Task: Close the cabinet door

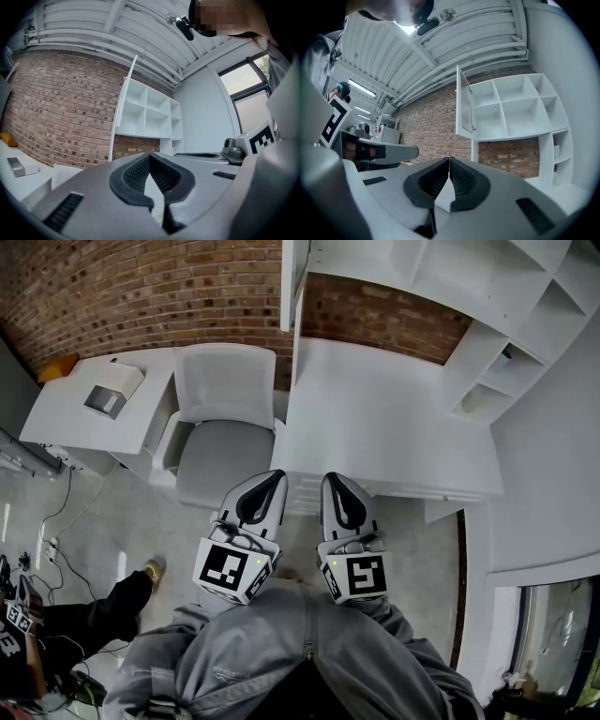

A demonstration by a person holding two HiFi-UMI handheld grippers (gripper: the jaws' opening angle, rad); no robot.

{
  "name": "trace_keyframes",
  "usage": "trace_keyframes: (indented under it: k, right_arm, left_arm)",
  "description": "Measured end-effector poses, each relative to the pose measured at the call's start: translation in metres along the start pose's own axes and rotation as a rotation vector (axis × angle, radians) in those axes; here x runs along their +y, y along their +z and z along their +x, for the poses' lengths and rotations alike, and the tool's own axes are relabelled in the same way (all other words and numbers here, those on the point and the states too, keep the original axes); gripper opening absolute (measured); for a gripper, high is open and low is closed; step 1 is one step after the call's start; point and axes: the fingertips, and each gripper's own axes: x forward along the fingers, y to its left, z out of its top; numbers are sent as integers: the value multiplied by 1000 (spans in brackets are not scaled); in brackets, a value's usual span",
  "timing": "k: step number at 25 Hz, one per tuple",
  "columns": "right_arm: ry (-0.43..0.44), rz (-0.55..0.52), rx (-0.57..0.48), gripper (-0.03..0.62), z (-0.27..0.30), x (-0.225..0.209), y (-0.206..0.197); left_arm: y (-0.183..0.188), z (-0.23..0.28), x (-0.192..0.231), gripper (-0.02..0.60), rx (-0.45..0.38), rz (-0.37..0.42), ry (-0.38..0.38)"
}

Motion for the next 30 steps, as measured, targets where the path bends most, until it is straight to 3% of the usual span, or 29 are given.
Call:
trace_keyframes:
  k: [9, 17, 30]
  right_arm:
    - [47, 25, 17, 28, 2, 10, -10]
    - [40, 9, 22, 28, 12, 6, -14]
    - [22, 1, 43, 28, 79, -5, -16]
  left_arm:
    - [-7, -8, 4, 3, 20, -11, 39]
    - [-10, 3, 12, 3, 15, -17, 29]
    - [-4, 49, 70, 3, 16, -24, 23]
